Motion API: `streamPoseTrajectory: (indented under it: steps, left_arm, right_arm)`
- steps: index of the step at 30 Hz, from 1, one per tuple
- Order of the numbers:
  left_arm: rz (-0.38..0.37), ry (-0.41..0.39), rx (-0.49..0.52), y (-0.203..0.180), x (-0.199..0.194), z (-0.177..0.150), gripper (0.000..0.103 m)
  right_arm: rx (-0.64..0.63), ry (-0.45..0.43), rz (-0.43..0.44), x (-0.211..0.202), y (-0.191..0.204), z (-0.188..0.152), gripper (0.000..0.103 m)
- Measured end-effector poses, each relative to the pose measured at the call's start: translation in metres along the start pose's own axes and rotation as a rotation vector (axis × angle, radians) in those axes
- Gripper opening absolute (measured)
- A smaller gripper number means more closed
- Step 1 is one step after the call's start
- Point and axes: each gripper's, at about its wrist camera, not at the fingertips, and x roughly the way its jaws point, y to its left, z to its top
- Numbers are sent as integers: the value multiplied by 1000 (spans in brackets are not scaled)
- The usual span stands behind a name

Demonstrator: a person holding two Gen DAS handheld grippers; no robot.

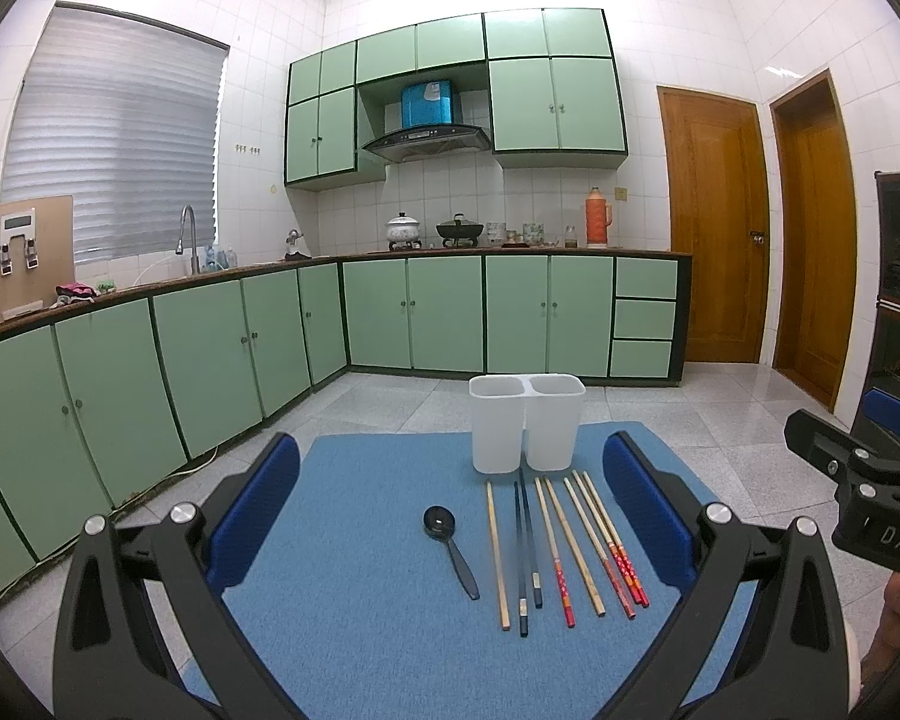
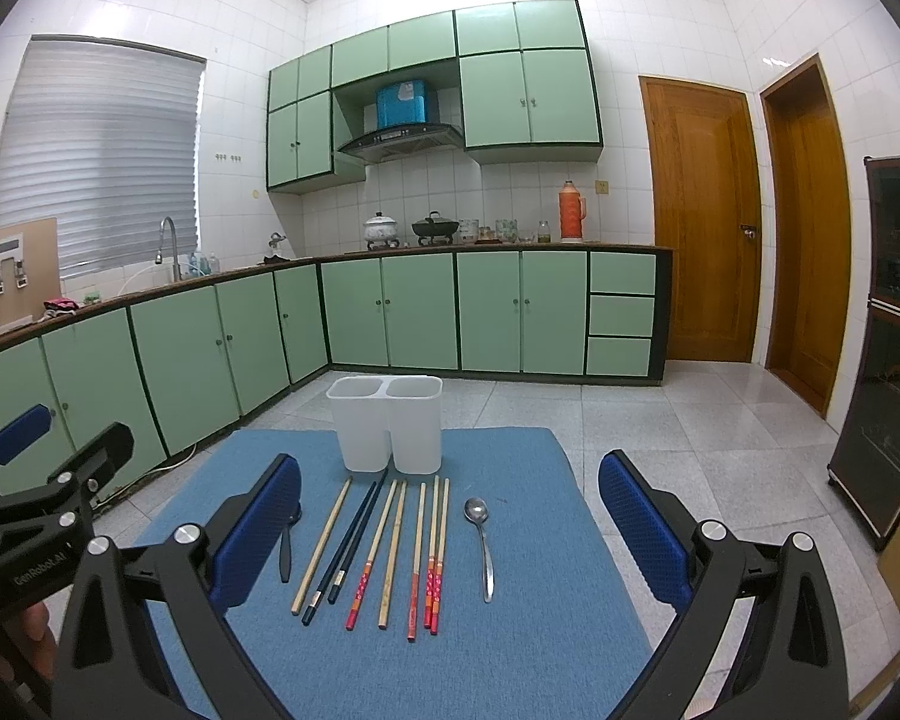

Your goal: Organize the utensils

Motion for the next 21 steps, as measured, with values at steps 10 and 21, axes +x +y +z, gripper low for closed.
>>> streamPoseTrajectory:
  steps: [10,21]
  left_arm:
    - [8,45,0,7,16,-4,98]
    - [74,321,-7,48,110,-23,98]
  right_arm:
    - [0,37,-2,14,2,-4,97]
    - [25,259,1,97,-23,-21,81]
